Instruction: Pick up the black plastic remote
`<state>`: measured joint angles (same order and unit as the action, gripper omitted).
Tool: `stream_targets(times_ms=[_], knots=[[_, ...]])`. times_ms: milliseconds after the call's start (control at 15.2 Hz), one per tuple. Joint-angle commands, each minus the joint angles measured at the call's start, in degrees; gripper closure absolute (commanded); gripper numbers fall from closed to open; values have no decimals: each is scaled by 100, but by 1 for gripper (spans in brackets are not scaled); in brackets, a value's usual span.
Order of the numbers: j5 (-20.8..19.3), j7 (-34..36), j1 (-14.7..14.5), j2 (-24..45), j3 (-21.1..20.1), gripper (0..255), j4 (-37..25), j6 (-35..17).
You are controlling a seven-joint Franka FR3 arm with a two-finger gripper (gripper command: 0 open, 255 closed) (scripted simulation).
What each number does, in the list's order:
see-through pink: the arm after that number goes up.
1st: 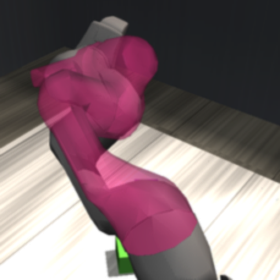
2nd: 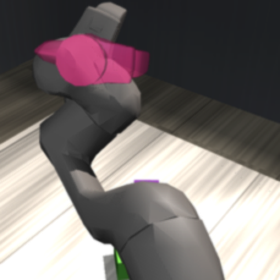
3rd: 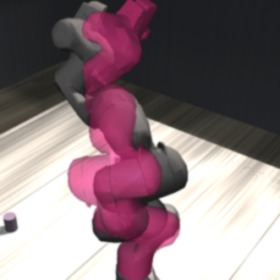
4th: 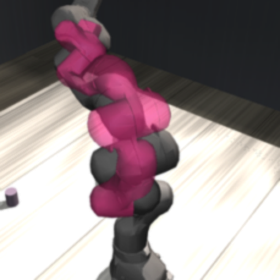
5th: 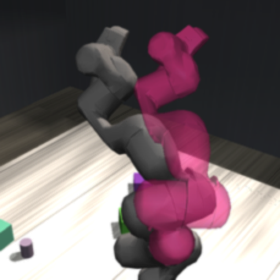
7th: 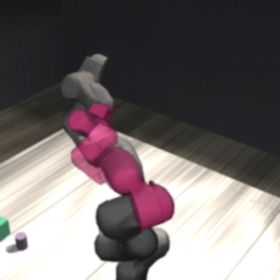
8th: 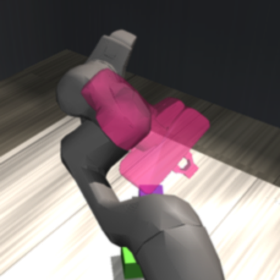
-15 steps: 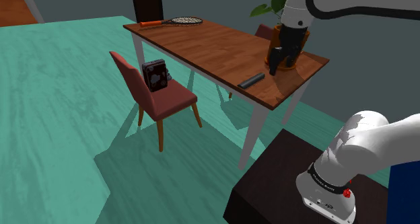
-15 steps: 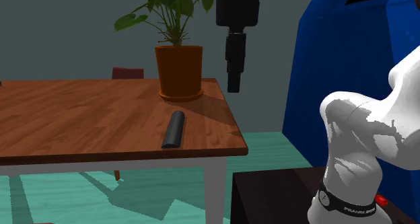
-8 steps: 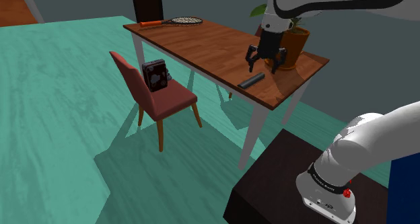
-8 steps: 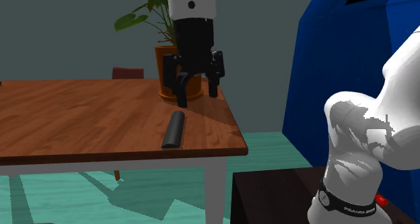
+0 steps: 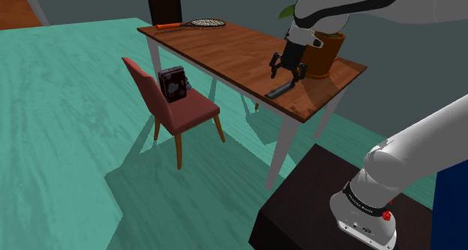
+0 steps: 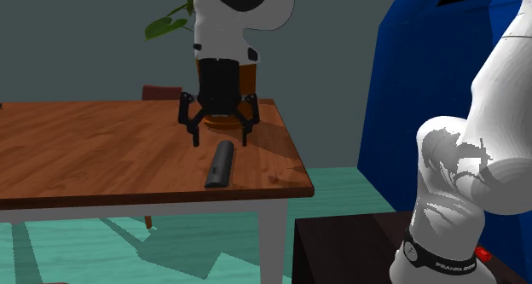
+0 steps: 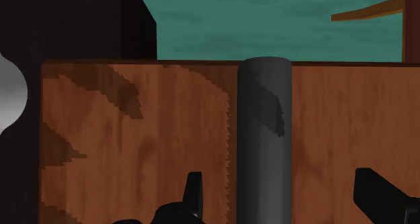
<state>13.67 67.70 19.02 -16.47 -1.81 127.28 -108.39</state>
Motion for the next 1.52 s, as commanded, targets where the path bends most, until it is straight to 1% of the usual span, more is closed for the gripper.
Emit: stream_targets(times_ms=[0,330,462,528,1122,1452], knots=[[65,145,34,73,7,0,95,-183],[106,61,23,176,-4,0,383,-566],[111,51,22,190,-5,0,415,-610],[112,54,20,185,-7,255,417,-608],[111,51,20,190,-3,255,415,-610],[69,136,31,83,8,255,130,-227]])
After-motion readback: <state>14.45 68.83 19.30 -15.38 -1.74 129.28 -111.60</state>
